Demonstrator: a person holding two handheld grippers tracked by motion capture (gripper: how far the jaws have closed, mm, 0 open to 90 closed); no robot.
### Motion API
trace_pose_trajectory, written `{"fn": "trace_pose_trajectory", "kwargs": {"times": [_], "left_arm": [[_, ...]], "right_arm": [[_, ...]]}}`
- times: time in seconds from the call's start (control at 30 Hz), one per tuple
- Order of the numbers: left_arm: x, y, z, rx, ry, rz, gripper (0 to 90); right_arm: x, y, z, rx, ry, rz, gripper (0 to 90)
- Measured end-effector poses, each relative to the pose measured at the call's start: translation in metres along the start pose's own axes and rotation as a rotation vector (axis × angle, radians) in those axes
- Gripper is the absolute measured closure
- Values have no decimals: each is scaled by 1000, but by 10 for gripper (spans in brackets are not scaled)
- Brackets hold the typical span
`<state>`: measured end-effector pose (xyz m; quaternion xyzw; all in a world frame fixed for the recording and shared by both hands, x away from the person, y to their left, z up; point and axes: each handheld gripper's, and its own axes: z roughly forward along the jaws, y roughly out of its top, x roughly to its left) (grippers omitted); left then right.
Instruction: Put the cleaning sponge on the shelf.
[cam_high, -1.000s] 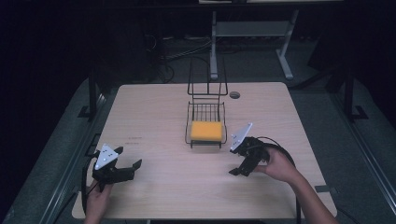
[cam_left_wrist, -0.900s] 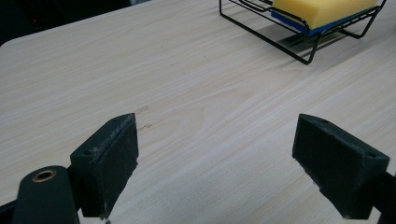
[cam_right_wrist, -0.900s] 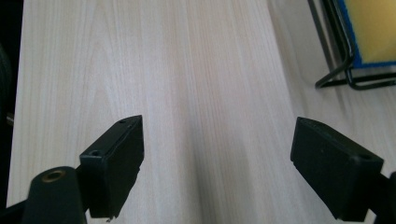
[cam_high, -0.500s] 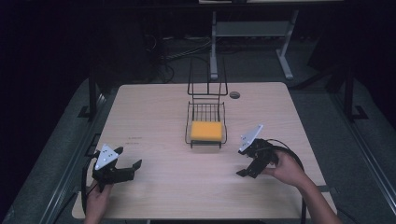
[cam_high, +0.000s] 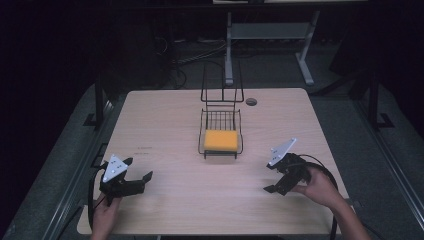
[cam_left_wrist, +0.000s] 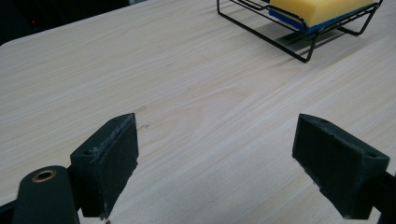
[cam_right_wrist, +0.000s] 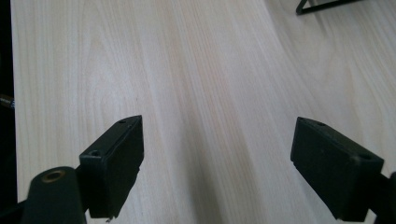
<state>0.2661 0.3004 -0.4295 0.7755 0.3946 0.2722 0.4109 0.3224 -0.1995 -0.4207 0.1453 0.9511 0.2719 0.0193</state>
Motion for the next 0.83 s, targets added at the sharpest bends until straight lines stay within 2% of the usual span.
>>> {"fn": "trace_pose_trajectory", "kwargs": {"times": [0.3, 0.6, 0.7, 0.83], "left_arm": [[0, 0, 0, 0, 0, 0, 139], [-1, 0, -1, 0, -1, 1, 139], [-1, 0, -1, -4, -1, 3, 139], [-1, 0, -1, -8, 1, 5, 140]], "right_arm": [[2, -15, -9, -6, -31, 28, 170], [5, -29, -10, -1, -42, 54, 170], [8, -28, -13, -6, -56, 50, 169], [17, -28, -20, -26, -102, 51, 167]]}}
